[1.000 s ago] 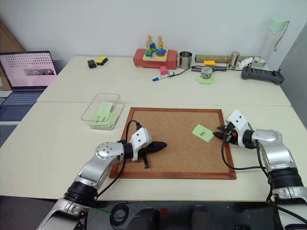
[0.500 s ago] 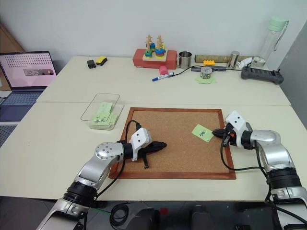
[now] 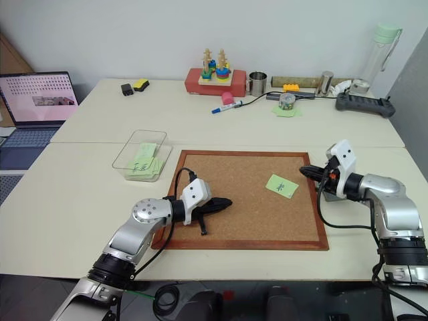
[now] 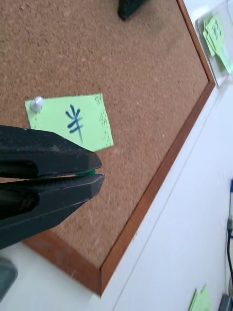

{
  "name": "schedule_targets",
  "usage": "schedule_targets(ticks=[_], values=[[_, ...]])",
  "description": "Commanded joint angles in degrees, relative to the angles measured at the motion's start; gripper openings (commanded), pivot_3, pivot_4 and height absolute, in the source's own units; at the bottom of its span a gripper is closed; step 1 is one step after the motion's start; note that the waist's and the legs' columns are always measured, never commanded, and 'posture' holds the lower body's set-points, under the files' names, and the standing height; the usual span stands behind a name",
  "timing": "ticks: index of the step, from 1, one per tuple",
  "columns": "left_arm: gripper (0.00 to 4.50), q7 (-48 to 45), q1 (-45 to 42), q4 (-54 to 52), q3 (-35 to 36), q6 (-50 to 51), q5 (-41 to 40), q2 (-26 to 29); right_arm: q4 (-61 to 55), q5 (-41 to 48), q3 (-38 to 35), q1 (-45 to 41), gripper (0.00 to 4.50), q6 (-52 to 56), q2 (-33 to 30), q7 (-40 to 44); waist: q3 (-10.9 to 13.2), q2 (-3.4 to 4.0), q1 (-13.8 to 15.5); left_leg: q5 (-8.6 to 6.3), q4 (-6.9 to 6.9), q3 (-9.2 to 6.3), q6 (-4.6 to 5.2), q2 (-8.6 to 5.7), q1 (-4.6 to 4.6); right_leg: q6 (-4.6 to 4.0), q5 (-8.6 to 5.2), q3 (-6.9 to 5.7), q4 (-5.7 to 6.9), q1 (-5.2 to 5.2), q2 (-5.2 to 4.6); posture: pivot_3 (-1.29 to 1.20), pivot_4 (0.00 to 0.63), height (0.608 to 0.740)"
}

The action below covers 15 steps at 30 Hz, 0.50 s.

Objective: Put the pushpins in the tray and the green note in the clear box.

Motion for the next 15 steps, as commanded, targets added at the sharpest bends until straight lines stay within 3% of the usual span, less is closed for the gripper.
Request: schedule_targets(ticks=[1, 13, 15], values=[[0.00, -0.6, 1.5, 0.8, -1.7, 1.1, 1.7, 0.7, -0.1, -1.4, -4.1, 2.5, 0.02, 0.4, -3.6, -3.3, 0.0, 0.00, 0.0, 0.00, 0.00, 0.02, 0.00, 0.00, 0.00, 0.00, 0.00, -0.01, 0.00, 0.00, 0.00, 0.00, 0.150, 0.740], [0.00, -0.9, 1.0, 1.4, -2.1, 0.8, 1.7, 0.6, 0.7, -4.1, -4.2, 10.2, 0.02, -0.3, -5.6, -6.2, 0.0, 0.04, -0.1, 0.00, 0.00, 0.16, 0.01, 0.02, 0.04, 0.01, -0.01, 0.05, 0.00, 0.02, 0.01, 0.00, 0.150, 0.740], [0.00, -0.9, 1.0, 1.4, -2.1, 0.8, 1.8, 0.6, 1.1, -4.4, -4.2, 10.1, 0.44, -0.5, -5.4, -6.5, 0.0, 0.04, -0.1, 0.00, 0.00, 0.17, 0.01, 0.01, 0.03, 0.01, -0.01, 0.04, 0.00, 0.02, 0.01, 0.00, 0.150, 0.740]])
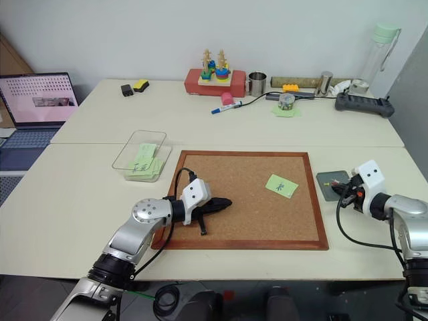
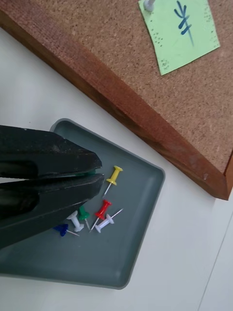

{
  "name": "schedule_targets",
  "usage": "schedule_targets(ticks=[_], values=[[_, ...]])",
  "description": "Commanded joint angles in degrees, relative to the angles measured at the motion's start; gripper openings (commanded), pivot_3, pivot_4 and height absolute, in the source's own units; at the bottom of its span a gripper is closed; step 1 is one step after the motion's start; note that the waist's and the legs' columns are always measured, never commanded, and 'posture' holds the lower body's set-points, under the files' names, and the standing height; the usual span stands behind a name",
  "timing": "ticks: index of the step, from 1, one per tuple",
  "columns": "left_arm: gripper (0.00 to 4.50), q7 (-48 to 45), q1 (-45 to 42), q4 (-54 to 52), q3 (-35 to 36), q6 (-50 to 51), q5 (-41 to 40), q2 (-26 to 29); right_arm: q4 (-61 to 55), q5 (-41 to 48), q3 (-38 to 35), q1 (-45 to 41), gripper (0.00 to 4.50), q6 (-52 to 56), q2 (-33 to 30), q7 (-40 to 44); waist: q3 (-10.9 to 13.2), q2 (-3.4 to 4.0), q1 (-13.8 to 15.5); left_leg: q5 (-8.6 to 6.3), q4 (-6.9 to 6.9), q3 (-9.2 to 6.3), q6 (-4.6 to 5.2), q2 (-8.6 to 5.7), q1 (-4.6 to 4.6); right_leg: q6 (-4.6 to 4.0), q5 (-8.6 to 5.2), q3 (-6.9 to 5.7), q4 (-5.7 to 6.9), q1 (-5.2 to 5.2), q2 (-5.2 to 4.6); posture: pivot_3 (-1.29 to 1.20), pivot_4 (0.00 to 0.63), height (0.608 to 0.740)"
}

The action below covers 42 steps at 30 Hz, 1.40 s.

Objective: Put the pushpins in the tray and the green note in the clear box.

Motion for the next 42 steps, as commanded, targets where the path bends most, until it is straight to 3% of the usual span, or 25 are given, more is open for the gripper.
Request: schedule_targets(ticks=[1, 9, 15, 21, 42], values=[[0.00, -0.9, 1.0, 1.2, -1.8, 0.9, 1.7, 0.6, -0.2, -0.4, -1.3, -0.3, 0.51, -1.0, -0.9, -0.9, 0.0, 0.00, 0.0, 0.00, 0.00, 0.00, 0.00, 0.00, 0.00, 0.00, 0.00, -0.01, 0.00, 0.00, 0.00, 0.00, 0.150, 0.740], [0.00, -0.9, 1.1, 1.1, -1.7, 1.0, 1.6, 0.7, -1.4, 1.8, -2.9, -1.1, 2.15, 0.2, -1.3, -0.1, 0.0, 0.00, 0.0, 0.00, 0.00, 0.00, 0.00, 0.00, 0.00, 0.00, 0.00, -0.02, 0.00, 0.01, 0.00, 0.00, 0.150, 0.740], [0.00, -0.9, 1.2, 1.1, -1.7, 0.8, 1.6, 0.7, -8.3, 4.6, -2.6, 0.1, 2.15, 1.5, -3.5, 4.1, 0.0, 0.00, 0.0, 0.00, 0.00, -0.02, 0.00, 0.00, -0.01, 0.00, 0.00, -0.02, 0.00, 0.01, 0.00, 0.00, 0.150, 0.740], [0.00, -1.2, 1.4, 0.9, -1.5, 0.7, 1.3, 0.9, -16.5, 4.3, 2.8, 2.4, 2.15, 0.8, -3.8, 7.4, 0.0, -0.02, 0.1, 0.00, -0.01, -0.04, 0.00, 0.02, -0.01, 0.02, -0.01, -0.05, -0.02, 0.02, 0.01, 0.00, 0.150, 0.740], [0.00, -0.2, 0.7, 1.0, -0.5, 1.2, 1.1, 0.7, -17.6, 2.3, 7.2, 1.4, 2.15, -5.8, 4.6, 4.4, 0.0, -0.03, 0.2, 0.00, -0.01, -0.19, 0.00, 0.01, -0.03, 0.02, -0.01, -0.06, -0.03, 0.00, 0.01, 0.00, 0.150, 0.740]])
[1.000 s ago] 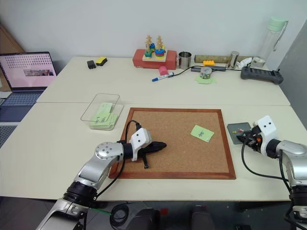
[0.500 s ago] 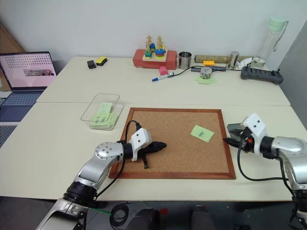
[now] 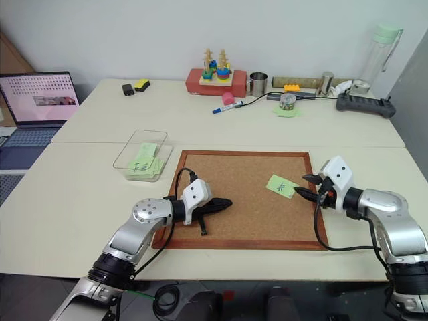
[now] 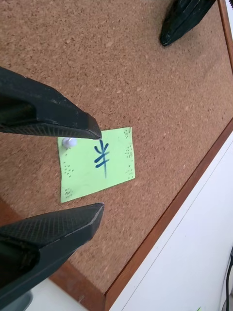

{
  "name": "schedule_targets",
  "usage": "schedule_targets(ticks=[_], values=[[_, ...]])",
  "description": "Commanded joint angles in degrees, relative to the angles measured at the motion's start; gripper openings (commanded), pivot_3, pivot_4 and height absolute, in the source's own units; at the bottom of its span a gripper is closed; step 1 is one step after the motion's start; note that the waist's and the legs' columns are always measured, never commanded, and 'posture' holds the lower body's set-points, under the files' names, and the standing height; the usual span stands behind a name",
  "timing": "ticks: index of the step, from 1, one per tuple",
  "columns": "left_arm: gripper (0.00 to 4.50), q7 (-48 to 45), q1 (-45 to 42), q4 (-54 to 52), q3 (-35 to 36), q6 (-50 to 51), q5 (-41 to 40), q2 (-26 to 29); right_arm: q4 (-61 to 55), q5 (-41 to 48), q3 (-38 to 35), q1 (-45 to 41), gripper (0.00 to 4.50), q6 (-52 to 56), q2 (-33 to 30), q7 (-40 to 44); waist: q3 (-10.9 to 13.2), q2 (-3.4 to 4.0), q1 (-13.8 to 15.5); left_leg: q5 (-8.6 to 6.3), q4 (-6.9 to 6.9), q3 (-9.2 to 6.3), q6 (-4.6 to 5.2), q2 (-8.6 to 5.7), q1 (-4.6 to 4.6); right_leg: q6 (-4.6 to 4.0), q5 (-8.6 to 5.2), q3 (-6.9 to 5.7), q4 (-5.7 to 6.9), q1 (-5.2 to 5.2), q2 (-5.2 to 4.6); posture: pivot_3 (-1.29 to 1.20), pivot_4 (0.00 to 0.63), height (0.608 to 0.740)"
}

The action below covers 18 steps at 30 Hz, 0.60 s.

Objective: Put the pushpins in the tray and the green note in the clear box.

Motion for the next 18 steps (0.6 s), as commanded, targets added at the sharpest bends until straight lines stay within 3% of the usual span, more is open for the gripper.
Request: schedule_targets(ticks=[1, 18], values=[[0.00, -0.3, 0.7, 1.8, -0.7, 0.6, 1.1, 0.5, -1.1, -0.5, 1.1, 0.8, 2.15, -2.7, 0.8, 0.4, 0.0, 0.00, 0.0, 0.00, 0.00, -0.01, 0.00, 0.00, 0.00, 0.00, 0.00, 0.00, 0.00, 0.00, 0.00, 0.00, 0.150, 0.740], [0.00, -0.6, 0.5, 1.6, -1.2, 1.0, 1.1, 0.1, 12.0, -3.9, 4.4, -2.9, 2.15, -8.9, 6.3, -1.2, 0.0, -0.01, 0.0, 0.00, 0.03, 0.02, 0.00, -0.02, 0.02, -0.01, 0.01, 0.03, 0.01, 0.00, 0.00, 0.00, 0.150, 0.740]])
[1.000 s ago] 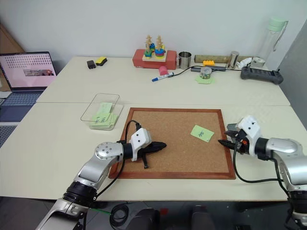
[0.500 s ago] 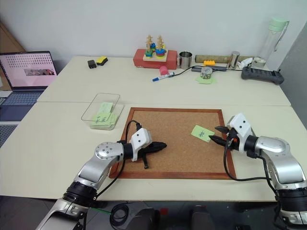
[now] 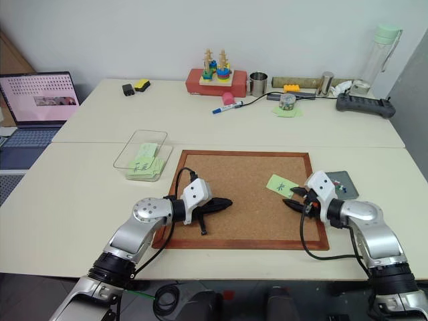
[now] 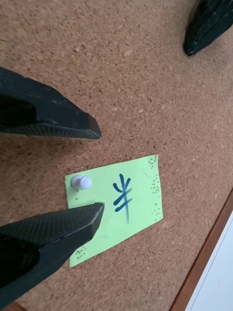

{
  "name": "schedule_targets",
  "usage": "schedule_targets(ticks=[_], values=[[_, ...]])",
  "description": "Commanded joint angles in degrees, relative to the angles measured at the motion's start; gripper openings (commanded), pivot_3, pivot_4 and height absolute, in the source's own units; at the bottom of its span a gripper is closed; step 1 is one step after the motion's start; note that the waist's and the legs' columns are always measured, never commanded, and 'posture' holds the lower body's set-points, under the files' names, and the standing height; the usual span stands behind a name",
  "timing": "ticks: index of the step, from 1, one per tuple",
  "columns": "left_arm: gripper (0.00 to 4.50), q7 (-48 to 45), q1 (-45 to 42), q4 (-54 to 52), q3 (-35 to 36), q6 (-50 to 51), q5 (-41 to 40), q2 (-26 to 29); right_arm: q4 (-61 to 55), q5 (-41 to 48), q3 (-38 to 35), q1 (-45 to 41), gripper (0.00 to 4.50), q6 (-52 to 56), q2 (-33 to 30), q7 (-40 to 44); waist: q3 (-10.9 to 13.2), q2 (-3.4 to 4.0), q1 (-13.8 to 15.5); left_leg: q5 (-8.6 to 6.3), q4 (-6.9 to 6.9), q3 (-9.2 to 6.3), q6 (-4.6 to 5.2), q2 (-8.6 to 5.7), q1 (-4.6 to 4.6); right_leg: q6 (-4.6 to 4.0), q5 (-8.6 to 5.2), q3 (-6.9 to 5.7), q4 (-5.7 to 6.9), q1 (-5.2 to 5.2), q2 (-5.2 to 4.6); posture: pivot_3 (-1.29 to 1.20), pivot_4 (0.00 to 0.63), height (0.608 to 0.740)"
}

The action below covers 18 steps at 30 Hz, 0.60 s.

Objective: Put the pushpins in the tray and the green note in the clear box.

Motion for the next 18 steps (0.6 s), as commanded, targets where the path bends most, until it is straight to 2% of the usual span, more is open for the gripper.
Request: schedule_targets(ticks=[1, 11, 18], values=[[0.00, -0.3, 1.0, 0.8, -1.1, 1.4, 1.0, 0.2, 1.5, -0.2, -0.8, -1.7, 2.15, -1.8, 0.7, -0.3, 0.0, 0.00, 0.0, 0.00, 0.00, 0.00, 0.00, 0.00, 0.00, 0.00, 0.00, 0.00, 0.00, 0.00, 0.00, 0.00, 0.150, 0.740], [0.00, -0.3, 1.5, -0.2, -1.0, 2.0, 0.9, 0.4, 2.6, 1.1, -1.5, -2.2, 2.15, -1.5, 1.0, 1.2, 0.0, 0.01, 0.0, 0.00, -0.01, -0.01, 0.00, 0.01, 0.01, 0.00, 0.00, -0.02, 0.01, 0.00, 0.00, 0.00, 0.150, 0.740], [0.00, -0.3, 1.8, -0.5, -1.1, 2.2, 0.9, 0.4, 1.8, 2.5, -2.2, -1.7, 1.01, -0.6, 0.3, 2.2, 0.0, 0.00, 0.0, 0.00, -0.01, -0.02, 0.00, 0.01, 0.00, 0.00, 0.00, -0.02, 0.01, 0.00, 0.00, 0.00, 0.150, 0.740]])
